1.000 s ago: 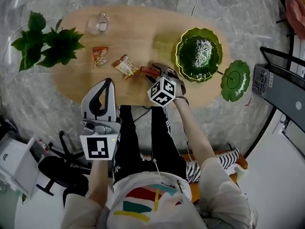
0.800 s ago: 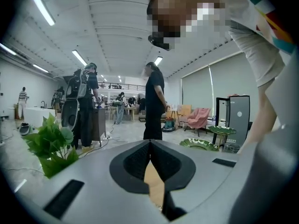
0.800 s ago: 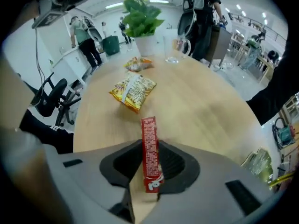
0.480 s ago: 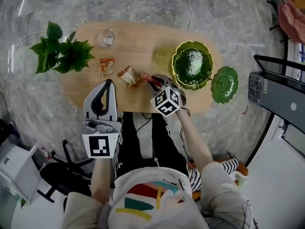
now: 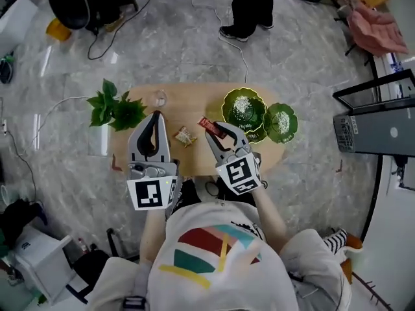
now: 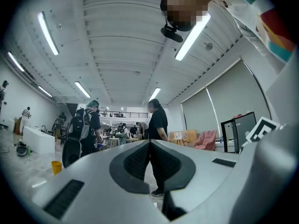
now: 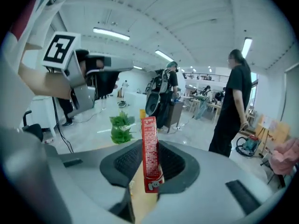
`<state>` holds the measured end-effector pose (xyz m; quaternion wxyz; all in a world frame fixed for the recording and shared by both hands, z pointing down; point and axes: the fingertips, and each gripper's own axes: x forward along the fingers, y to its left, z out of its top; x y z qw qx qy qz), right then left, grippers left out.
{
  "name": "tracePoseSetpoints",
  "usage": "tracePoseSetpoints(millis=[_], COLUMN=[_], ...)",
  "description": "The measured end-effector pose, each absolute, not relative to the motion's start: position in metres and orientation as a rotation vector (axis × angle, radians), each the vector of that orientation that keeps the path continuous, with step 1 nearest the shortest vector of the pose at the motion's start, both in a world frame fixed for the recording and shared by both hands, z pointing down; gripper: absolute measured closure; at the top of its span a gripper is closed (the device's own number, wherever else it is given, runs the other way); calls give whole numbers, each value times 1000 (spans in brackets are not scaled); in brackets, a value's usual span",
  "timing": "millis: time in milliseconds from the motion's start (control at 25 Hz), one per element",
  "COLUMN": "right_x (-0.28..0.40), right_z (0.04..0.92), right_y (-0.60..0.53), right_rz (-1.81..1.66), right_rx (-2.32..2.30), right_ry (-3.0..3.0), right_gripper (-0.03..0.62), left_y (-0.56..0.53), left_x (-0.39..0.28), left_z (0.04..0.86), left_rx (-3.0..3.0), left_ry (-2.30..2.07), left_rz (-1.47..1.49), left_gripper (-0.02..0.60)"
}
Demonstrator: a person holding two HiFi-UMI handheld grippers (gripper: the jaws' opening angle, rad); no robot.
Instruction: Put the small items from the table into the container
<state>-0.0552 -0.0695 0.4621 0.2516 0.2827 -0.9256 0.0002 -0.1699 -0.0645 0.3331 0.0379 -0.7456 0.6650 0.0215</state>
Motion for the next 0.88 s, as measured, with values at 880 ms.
tracePoseSetpoints(millis=[880], right_x=[75], right_z=[424], right_y=[-133], right_rz=[216], right_rx=[1417], right_ry=[-2390], right_gripper=[466], left_y=[-70], left_x=[-113], left_z=[283], left_rx=[-2308], left_ry=[1849], left_rz=[141], left_gripper=[574])
